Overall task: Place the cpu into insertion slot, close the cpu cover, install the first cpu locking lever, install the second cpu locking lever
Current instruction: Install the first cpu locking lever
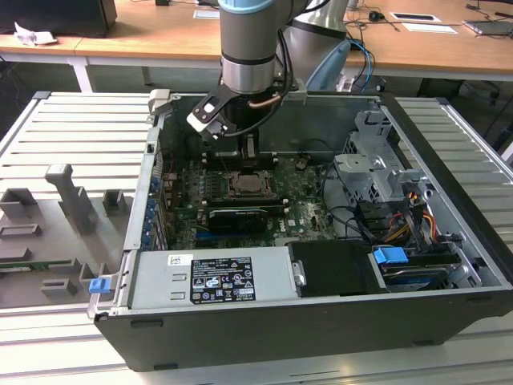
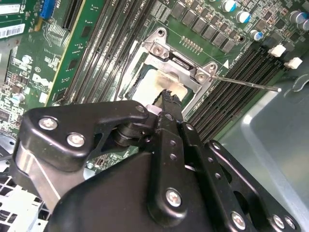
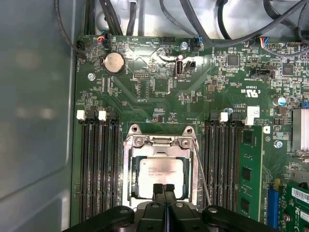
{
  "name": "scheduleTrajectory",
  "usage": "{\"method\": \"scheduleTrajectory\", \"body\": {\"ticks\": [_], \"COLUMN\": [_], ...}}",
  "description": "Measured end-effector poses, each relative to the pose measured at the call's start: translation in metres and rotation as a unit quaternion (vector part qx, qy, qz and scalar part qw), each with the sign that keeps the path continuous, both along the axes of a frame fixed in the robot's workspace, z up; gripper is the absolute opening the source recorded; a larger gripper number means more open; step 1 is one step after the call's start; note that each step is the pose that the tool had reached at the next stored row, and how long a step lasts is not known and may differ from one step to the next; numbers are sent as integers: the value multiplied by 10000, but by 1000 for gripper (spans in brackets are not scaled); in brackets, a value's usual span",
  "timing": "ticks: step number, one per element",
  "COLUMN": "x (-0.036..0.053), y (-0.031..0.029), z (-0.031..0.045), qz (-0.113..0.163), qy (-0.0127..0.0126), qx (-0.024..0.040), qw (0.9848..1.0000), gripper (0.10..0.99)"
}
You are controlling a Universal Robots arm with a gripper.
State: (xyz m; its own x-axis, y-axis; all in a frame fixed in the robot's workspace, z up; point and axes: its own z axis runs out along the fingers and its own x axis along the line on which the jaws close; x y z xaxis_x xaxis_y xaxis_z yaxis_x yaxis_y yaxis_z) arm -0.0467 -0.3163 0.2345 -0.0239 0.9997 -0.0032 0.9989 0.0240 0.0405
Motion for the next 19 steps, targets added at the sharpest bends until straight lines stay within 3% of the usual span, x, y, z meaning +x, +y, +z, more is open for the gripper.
{"method": "scheduleTrajectory", "body": {"ticks": [4, 6, 19], "x": [0, 0, -2], "y": [0, 0, 7], "z": [43, 105, 224], "qz": [0, 0, 0], "qy": [-1, 0, 0], "qx": [0, 0, -3], "qw": [10000, 10000, 10000], "gripper": [106, 106, 106]}}
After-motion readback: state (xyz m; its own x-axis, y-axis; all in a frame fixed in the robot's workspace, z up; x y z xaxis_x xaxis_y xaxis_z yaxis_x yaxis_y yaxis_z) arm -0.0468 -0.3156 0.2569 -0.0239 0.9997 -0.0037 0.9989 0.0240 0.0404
